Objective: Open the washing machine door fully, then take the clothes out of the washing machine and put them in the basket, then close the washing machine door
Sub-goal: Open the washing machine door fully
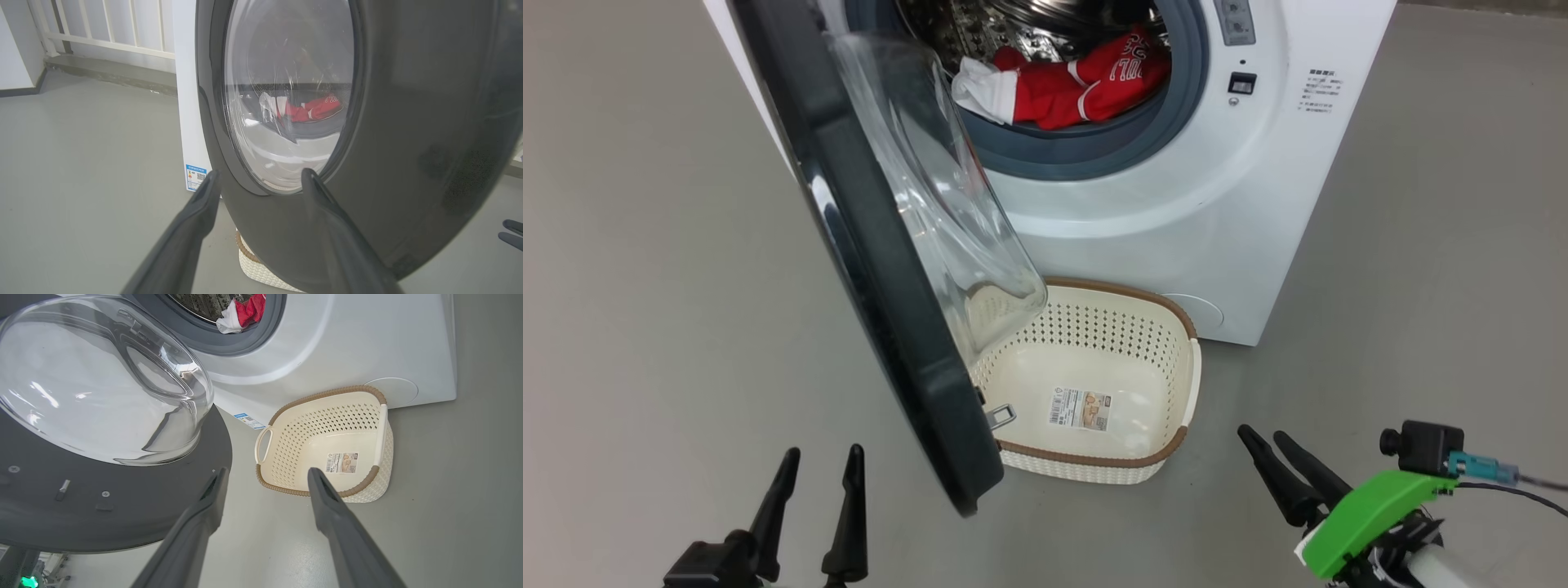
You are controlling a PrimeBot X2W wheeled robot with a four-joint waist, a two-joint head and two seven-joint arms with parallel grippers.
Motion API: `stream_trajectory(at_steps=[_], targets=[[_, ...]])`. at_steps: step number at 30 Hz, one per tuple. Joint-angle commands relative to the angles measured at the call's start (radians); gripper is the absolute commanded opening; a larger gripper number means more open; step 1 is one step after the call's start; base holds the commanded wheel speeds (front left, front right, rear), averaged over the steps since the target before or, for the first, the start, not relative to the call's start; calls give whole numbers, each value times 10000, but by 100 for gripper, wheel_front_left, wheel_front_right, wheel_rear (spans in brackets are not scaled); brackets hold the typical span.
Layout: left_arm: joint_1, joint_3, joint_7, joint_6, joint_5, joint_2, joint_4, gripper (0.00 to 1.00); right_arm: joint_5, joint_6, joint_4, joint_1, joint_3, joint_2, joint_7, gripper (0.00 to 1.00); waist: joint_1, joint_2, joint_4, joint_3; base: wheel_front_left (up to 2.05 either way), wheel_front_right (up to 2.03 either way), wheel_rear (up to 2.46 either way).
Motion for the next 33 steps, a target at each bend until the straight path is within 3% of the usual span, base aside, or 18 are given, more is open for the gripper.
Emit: stream_trajectory(at_steps=[1, 7, 16, 22, 33], targets=[[-46, 396, -78, -3, 144, 144, -246, 100, -384, 77, -125, -12, 358, -222, -649, 100, 0, 0, -46, 37, 0, 0, 0], [-99, 462, -78, -48, 172, 144, -208, 100, -1784, 77, 144, -248, 684, -532, -1569, 100, 0, 0, -92, 66, 0, 0, 0], [-66, 489, -78, -68, 222, 144, -180, 100, -5837, 77, -769, 856, -2597, 468, -1588, 100, 0, 0, -5, -40, 0, 0, 0], [3, 425, -78, -82, 257, 144, -158, 100, -7844, 77, -1689, 1879, -4237, 1346, -1589, 100, 0, 0, 83, -186, 0, 0, 0], [128, 358, -78, -23, 266, 144, -191, 100, -9228, 77, -2006, 3043, -5086, 2153, -1590, 100, 0, 0, 133, -357, 0, 0, 0]])
